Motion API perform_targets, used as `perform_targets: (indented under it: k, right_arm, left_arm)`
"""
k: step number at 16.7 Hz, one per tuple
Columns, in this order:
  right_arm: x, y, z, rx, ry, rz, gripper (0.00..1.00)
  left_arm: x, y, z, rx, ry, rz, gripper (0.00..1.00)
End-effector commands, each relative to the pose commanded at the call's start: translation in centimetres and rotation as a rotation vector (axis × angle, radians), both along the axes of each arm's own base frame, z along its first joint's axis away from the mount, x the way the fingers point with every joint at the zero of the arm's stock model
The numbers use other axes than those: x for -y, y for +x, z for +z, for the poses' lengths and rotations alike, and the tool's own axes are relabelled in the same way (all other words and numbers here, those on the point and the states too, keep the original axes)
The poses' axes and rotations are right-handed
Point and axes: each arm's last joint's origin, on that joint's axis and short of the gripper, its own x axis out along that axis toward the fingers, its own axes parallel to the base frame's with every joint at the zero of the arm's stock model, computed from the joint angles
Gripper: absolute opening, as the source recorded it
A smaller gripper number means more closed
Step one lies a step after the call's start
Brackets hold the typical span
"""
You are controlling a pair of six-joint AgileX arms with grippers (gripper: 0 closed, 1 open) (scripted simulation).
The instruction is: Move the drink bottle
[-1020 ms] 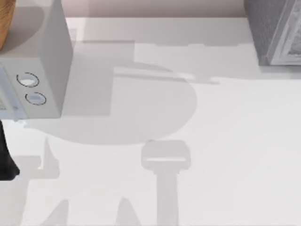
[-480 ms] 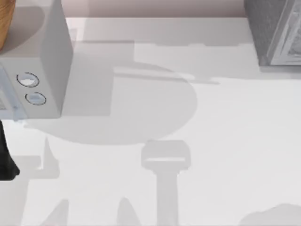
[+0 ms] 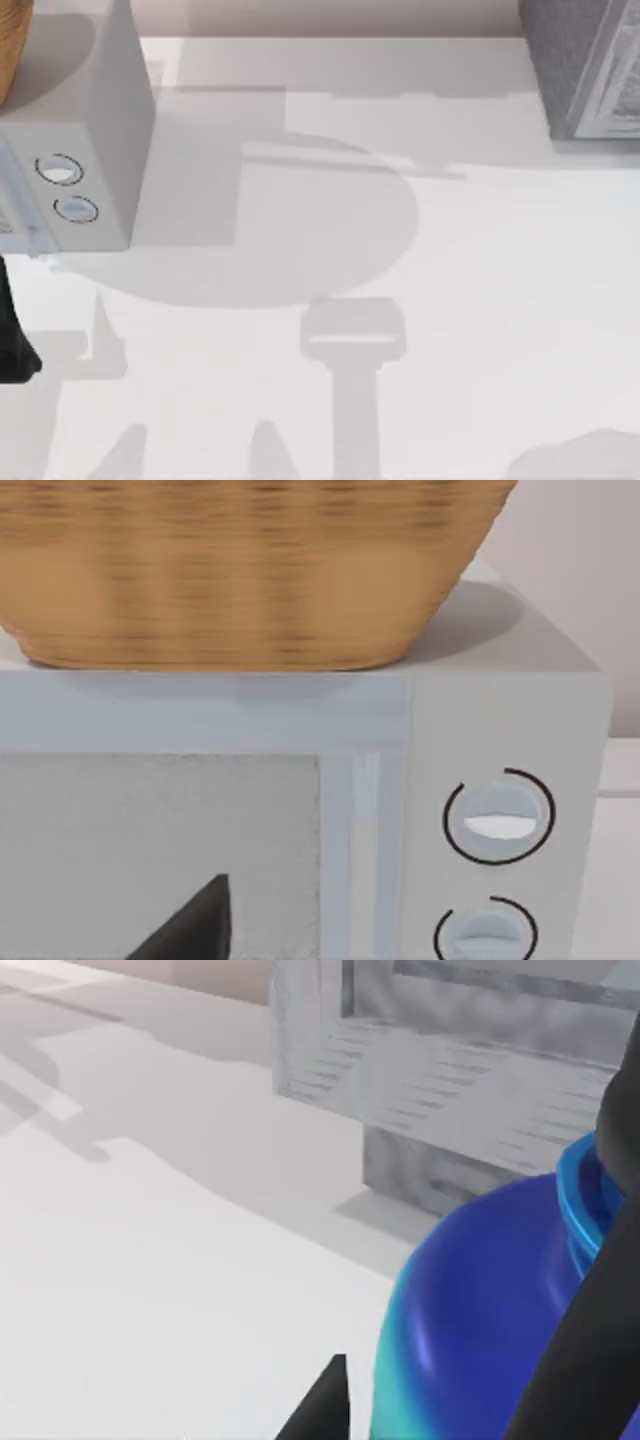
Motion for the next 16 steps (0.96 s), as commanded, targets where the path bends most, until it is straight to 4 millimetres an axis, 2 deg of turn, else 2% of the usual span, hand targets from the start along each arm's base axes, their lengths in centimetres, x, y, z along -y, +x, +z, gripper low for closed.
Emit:
perform_targets:
  k: [10, 16]
  right_arm:
    - [0.00, 0.00, 0.00, 0.000, 0.000, 0.000, 0.98]
    - [0.00, 0.00, 0.00, 0.000, 0.000, 0.000, 1.00]
  left_arm:
    - [0.00, 0.00, 0.00, 0.000, 0.000, 0.000, 1.00]
    - [0.00, 0.00, 0.00, 0.000, 0.000, 0.000, 1.00]
